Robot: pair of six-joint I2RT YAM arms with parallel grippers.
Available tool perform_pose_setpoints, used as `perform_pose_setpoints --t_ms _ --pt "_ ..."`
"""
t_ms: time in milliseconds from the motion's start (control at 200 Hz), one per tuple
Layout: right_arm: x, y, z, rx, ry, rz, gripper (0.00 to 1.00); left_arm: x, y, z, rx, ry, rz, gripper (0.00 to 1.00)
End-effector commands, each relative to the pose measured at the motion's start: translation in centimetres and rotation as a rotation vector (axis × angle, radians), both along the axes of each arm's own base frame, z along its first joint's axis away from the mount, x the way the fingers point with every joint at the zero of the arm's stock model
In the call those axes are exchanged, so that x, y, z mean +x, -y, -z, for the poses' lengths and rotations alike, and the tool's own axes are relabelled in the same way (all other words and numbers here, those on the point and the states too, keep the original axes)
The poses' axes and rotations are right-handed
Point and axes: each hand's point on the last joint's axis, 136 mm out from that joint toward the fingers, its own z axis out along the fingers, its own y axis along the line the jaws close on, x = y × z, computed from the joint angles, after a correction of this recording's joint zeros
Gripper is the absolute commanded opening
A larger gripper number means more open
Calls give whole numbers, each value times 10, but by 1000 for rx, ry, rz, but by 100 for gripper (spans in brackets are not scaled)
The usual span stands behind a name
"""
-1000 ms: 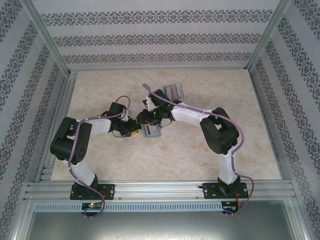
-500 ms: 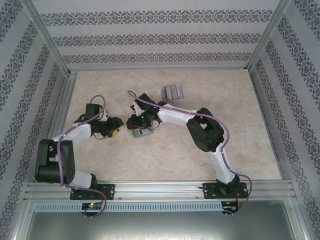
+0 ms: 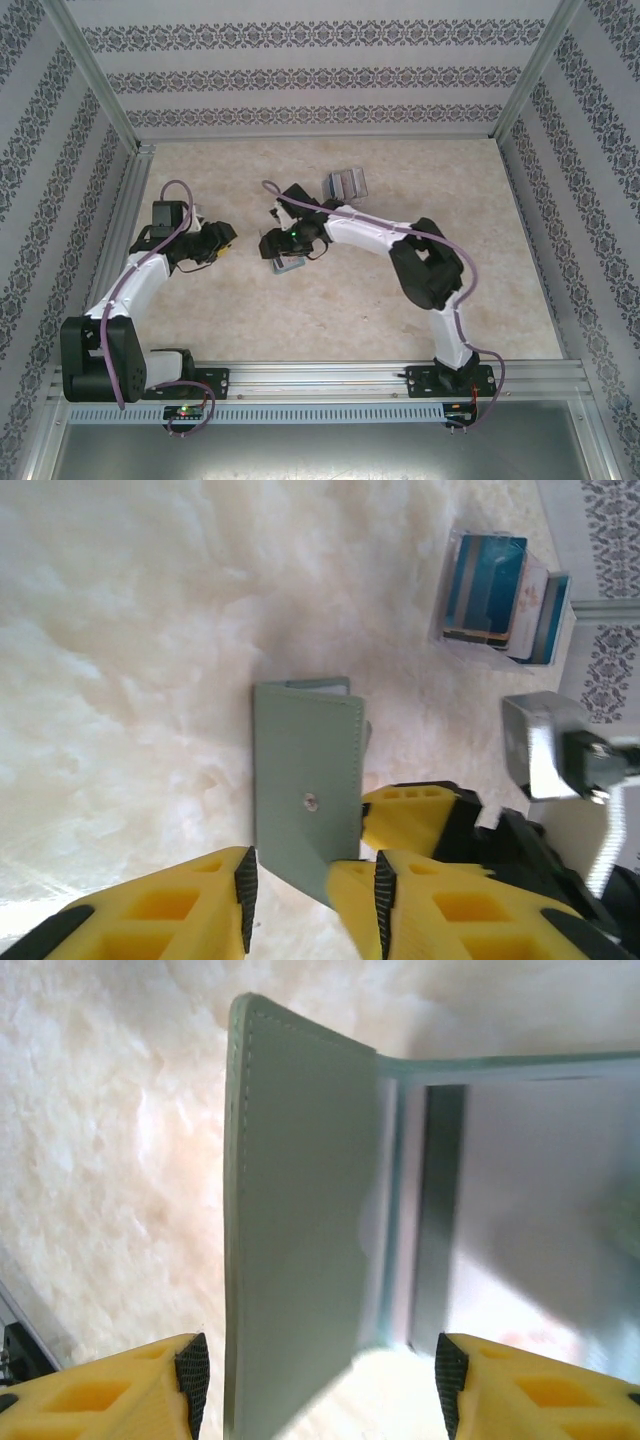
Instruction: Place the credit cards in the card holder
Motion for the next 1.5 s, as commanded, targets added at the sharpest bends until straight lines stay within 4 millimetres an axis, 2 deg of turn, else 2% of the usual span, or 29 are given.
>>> perform_pose_setpoints --t_ms 0,95,195,340,530,799,924,1059,1374,1494 --pt "11 36 -9 -60 58 63 63 4 14 -9 -20 -5 40 37" --pt "8 52 13 -72 4 97 61 8 20 -7 -12 -7 51 36" --pt "5 49 28 -50 -34 101 61 8 32 12 -9 -65 92 35" --pt "10 35 32 -16 -39 91 61 9 58 46 -23 -138 156 33" --pt "18 26 35 -15 -39 79 61 9 73 83 -34 -197 172 30" --pt "18 17 45 25 -76 75 61 5 77 134 -47 -274 171 7" --pt "18 9 37 67 -78 69 60 1 78 150 -54 -305 174 1" --pt "17 0 19 95 -58 48 59 0 78 155 -51 -310 174 0" --pt "12 -17 -30 200 -9 12 59 8 82 148 -43 -293 185 1" --pt "7 -29 -35 247 -27 -16 59 13 84 145 -38 -286 194 3"
